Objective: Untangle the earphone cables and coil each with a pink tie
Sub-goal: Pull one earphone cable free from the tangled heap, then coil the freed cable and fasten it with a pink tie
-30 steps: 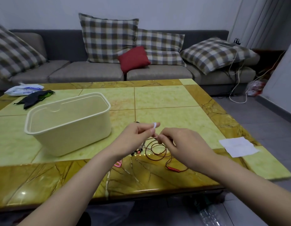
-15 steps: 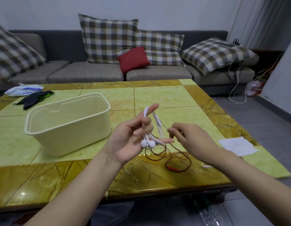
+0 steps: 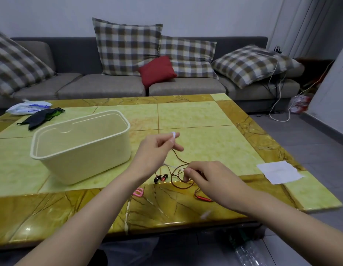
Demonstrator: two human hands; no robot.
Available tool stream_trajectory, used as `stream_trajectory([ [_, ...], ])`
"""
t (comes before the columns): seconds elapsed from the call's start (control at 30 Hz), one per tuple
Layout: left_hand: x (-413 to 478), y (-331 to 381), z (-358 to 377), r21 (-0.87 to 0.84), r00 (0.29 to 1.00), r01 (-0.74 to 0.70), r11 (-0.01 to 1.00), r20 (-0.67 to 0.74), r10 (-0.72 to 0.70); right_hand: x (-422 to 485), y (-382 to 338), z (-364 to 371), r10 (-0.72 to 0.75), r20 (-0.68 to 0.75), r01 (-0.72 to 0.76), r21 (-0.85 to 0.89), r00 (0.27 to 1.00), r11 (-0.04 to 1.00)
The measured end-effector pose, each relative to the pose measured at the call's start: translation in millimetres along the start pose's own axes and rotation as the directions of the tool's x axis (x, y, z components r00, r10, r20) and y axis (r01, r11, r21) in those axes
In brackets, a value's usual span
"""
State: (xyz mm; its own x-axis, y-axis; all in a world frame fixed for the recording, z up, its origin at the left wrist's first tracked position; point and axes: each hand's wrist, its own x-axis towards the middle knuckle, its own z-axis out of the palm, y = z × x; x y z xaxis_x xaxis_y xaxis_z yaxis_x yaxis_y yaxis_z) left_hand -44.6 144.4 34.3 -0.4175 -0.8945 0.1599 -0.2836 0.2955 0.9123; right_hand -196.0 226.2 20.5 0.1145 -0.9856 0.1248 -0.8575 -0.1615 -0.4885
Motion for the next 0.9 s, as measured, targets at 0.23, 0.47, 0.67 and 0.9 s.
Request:
stream_trajectory([
  [0.23, -10, -3, 11, 0.024, 0.937, 0.17, 0.985, 0.306, -0.17, 8, 1, -25, 0.015, -0.079, -0.013, 0.02, 0.997, 1.0],
  [0.47, -11, 4, 3, -0.438, 0.779, 0.472, 0.765, 0.613, -0.13, 20, 16, -41, 0.056, -0.184, -0.029, 0.149, 0.981, 0.988],
  [0.67, -9, 8, 2, -0.742, 0.84, 0.513, 0.432, 0.537, -0.074, 24, 24, -23, 0.164, -0.164, -0.104, 0.323, 0.973, 0.941],
  [0.9, -3, 6, 1, -0.861, 0.914, 0.405, 0.308, 0.372, -0.163, 18, 22, 6, 0.165, -0.006, -0.157, 0.275, 0.986, 0.948],
])
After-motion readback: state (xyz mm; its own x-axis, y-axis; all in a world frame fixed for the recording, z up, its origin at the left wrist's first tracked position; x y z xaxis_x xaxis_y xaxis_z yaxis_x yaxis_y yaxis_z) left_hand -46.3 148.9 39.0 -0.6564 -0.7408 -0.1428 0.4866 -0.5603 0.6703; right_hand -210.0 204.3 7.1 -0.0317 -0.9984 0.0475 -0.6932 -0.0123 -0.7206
